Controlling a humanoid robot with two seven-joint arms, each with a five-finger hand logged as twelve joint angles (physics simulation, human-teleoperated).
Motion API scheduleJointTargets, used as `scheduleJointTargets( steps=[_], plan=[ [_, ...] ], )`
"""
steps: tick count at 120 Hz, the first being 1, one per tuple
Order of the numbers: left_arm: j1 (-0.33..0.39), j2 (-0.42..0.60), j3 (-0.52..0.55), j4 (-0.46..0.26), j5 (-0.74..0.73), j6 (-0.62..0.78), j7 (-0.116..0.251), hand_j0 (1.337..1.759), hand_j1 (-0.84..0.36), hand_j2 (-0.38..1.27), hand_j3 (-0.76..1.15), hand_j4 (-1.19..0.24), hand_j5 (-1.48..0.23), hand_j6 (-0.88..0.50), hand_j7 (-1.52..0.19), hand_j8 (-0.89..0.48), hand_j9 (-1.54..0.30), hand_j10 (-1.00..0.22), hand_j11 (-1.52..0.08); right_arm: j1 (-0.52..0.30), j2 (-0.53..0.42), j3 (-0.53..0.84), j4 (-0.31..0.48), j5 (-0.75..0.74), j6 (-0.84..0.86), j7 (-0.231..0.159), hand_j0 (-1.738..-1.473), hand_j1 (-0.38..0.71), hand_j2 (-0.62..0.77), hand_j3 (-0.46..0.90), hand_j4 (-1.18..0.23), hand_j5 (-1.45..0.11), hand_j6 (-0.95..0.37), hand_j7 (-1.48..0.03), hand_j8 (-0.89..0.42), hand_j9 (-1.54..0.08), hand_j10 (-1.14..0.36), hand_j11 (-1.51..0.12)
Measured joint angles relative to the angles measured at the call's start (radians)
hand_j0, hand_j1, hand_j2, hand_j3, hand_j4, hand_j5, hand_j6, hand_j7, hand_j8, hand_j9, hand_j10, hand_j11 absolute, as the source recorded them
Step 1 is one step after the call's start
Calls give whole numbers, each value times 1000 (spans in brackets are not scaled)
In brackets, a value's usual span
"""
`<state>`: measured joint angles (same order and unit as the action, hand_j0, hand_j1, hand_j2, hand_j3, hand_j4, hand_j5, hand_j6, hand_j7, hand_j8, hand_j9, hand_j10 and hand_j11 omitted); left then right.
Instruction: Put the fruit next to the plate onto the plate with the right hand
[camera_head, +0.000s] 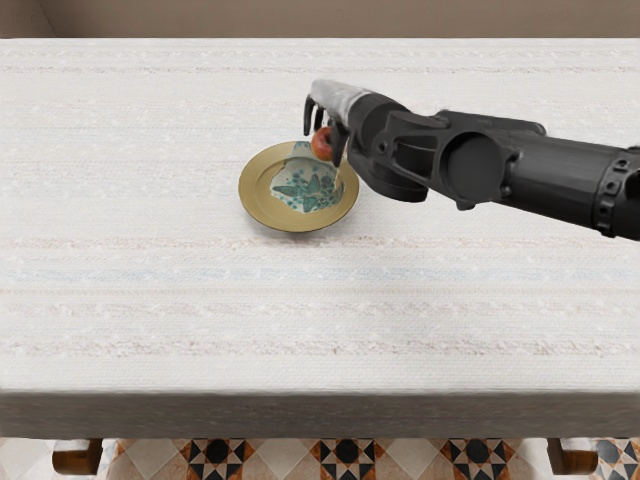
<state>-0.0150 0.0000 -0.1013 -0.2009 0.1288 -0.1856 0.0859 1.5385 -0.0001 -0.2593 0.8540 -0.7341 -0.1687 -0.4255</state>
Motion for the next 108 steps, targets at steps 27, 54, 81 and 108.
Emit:
scheduleJointTargets(
  steps=[27, 54, 81, 108],
  plan=[
    [0, 0, 0, 0, 0, 0, 0, 1658, 349, 0, 0, 0, 0, 0, 0, 0, 0, 0, 0, -57, 0, -7, -3, 0, 7, 83, -1658, 307, 470, 1, -722, -1008, -516, -967, -471, -998, -727, -998],
    [0, 0, 0, 0, 0, 0, 0, 1658, 349, 0, 0, 0, 0, 0, 0, 0, 0, 0, 0, -97, 0, -9, -5, -2, 8, 99, -1658, 301, 464, 1, -721, -991, -525, -960, -483, -984, -725, -983],
    [0, 0, 0, 0, 0, 0, 0, 1658, 349, 0, 0, 0, 0, 0, 0, 0, 0, 0, 0, -116, 0, 35, -7, 16, 1, 96, -1658, 42, 235, 0, -419, -571, -322, -556, -301, -567, -421, -567],
    [0, 0, 0, 0, 0, 0, 0, 1658, 349, 0, 0, 0, 0, 0, 0, 0, 0, 0, 0, -119, -21, 307, 95, 44, 197, 54, -1658, -193, 74, 0, -162, -218, -131, -213, -123, -217, -163, -217]
  ],
)
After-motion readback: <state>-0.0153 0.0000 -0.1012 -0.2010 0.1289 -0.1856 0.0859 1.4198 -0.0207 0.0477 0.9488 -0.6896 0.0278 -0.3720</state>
